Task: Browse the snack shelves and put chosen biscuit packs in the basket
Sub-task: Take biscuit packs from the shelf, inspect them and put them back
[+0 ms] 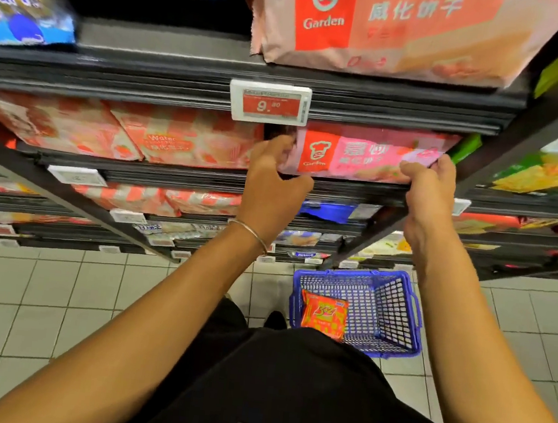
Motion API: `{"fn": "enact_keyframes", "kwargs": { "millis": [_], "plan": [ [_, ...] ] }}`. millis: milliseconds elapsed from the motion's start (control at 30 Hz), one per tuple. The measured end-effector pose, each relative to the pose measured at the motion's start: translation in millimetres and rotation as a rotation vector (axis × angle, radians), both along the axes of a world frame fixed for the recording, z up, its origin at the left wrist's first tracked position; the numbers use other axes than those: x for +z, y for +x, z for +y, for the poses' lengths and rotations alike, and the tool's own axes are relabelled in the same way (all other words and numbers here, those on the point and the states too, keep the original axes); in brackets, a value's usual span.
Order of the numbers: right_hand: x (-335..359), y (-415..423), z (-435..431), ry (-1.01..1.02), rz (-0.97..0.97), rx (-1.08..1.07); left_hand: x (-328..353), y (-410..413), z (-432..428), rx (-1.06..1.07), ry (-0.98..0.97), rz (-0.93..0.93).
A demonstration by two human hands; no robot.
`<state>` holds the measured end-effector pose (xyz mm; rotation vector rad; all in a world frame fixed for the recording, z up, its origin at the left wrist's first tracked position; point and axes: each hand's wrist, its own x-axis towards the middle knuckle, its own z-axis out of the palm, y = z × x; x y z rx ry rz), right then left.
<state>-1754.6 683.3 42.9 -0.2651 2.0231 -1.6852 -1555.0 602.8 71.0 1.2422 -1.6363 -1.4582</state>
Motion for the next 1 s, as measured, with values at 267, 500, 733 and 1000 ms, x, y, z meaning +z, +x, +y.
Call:
{"fn": "enact_keyframes", "kwargs": {
  "millis": [267, 500, 733, 1000],
  "plan": [
    [1, 9, 10, -0.089, -0.056, -0.042, -2, 21, 12, 0.013, -0.129, 0.082],
    [-1, 28, 24, -0.086, 0.173, 0.147, -26, 58, 23, 0.327, -0.166, 0.022],
    [-8, 42, 38, -0.025, 0.123, 0.322, -42, 99, 35, 0.372, 0.078, 0.019],
    [-8, 49, 40, 0.068, -0.153, 0.430, -47, 144, 42, 0.487, 0.280, -0.117]
  ]
}}
